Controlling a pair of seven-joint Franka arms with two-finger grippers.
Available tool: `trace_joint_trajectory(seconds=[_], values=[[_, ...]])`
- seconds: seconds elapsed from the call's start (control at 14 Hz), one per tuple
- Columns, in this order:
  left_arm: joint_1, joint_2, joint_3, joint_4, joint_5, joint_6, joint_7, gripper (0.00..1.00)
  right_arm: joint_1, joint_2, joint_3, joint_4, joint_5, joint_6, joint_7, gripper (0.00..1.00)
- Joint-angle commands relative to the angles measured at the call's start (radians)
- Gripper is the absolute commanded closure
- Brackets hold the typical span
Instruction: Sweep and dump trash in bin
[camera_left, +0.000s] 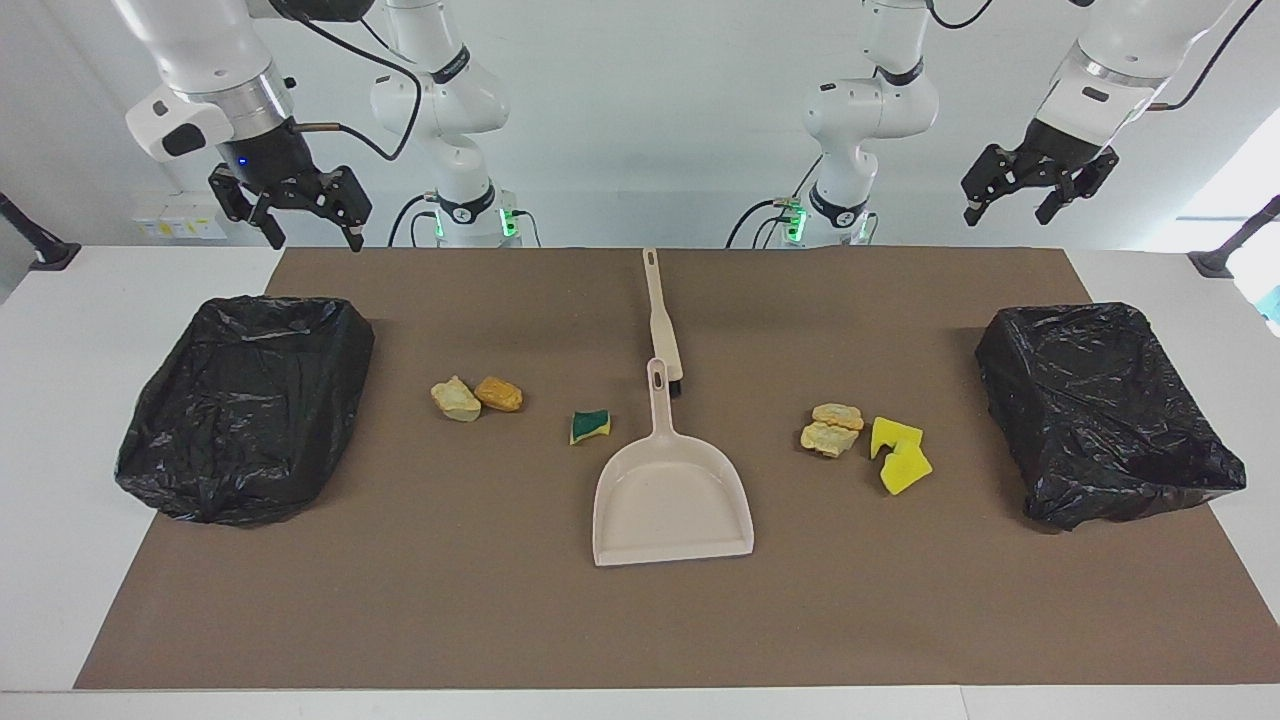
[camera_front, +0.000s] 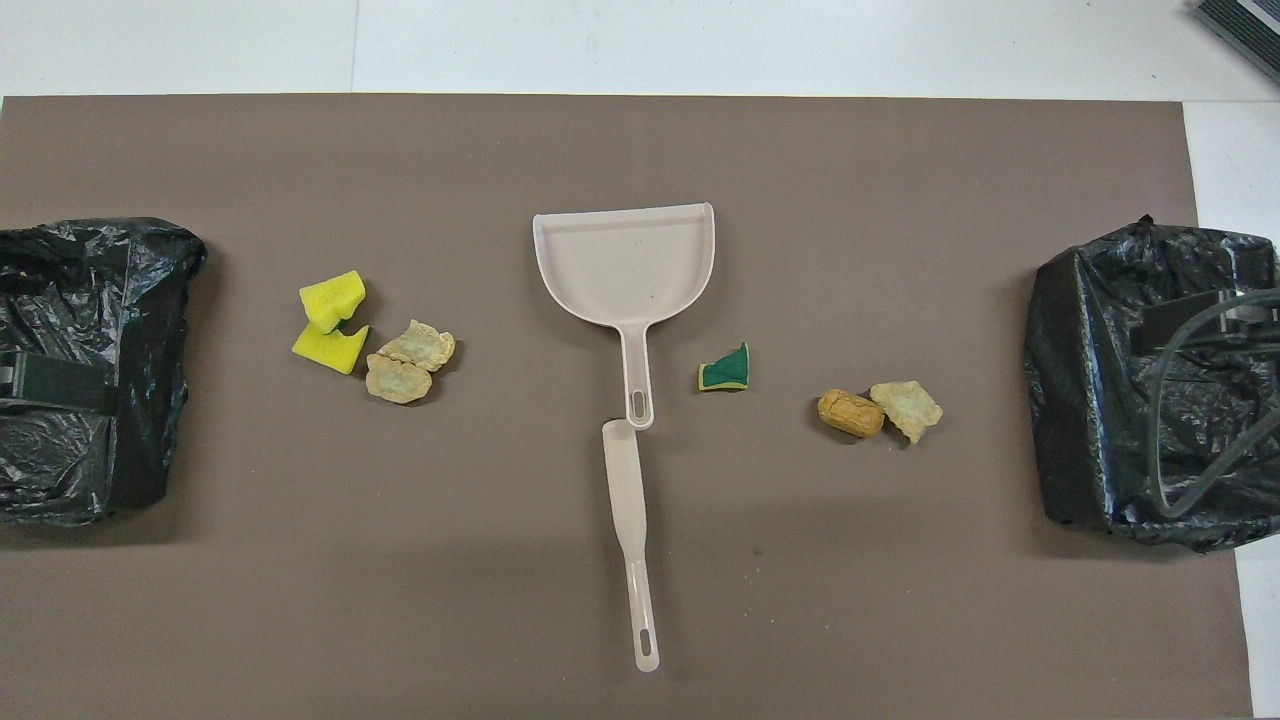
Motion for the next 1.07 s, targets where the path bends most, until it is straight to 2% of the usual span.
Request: trace_joint_trajectory(seconds=[0.0,0.5,1.0], values=[[-0.007,-0.022,0.006,-0.020,-0.010,-0.009,-0.010,0.00,0.007,-0.001,-0.001,0.008,-0.008,-0.010,-0.024,0.00],[-0.015,-0.026,0.006,-0.027,-0.010,-0.006,-0.011,0.00,0.009,0.060,0.057,0.015,-0.001,-0.021,-0.030,0.00],[-0.021,-0.029,0.003,-0.033,-0.013,0.002,-0.013,0.00,0.012,0.175,0.135,0.016,0.008,0.111,-0.017,0.00]])
